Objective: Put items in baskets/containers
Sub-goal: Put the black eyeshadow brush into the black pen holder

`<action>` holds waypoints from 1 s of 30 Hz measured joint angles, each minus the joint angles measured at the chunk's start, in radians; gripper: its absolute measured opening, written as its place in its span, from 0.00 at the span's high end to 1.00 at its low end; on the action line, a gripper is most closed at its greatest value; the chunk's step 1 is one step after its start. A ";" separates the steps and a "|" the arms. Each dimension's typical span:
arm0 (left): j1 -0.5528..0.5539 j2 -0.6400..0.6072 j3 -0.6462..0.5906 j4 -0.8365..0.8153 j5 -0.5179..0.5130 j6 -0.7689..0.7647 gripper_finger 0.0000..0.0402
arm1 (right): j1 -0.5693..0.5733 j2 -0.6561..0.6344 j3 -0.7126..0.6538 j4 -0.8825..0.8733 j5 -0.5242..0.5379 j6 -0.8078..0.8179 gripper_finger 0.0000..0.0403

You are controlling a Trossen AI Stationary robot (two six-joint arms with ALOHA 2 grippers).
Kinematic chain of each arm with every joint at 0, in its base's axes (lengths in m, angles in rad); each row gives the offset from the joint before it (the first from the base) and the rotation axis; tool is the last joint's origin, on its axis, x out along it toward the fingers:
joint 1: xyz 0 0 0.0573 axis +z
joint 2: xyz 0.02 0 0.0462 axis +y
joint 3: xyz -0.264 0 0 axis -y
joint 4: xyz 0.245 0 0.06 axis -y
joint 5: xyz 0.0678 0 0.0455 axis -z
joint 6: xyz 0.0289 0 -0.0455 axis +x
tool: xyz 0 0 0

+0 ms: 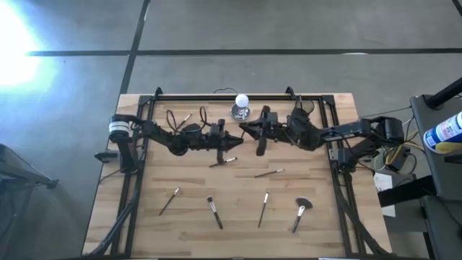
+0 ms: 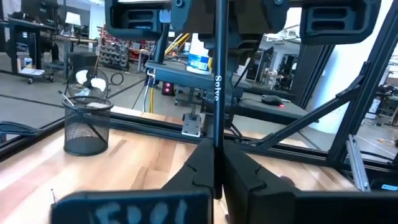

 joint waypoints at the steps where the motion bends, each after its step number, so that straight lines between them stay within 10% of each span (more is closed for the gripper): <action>1: 0.000 0.000 0.000 0.000 -0.003 -0.012 0.93 | 0.001 -0.013 -0.001 -0.021 0.002 -0.007 0.96; 18: 0.000 0.000 -0.003 -0.048 -0.029 -0.043 0.79 | -0.153 -0.572 -0.069 -0.788 0.553 -0.182 0.97; 30: 0.000 0.000 -0.003 -0.057 -0.027 -0.022 0.78 | -0.635 -0.531 -0.194 -0.724 0.408 -0.193 0.98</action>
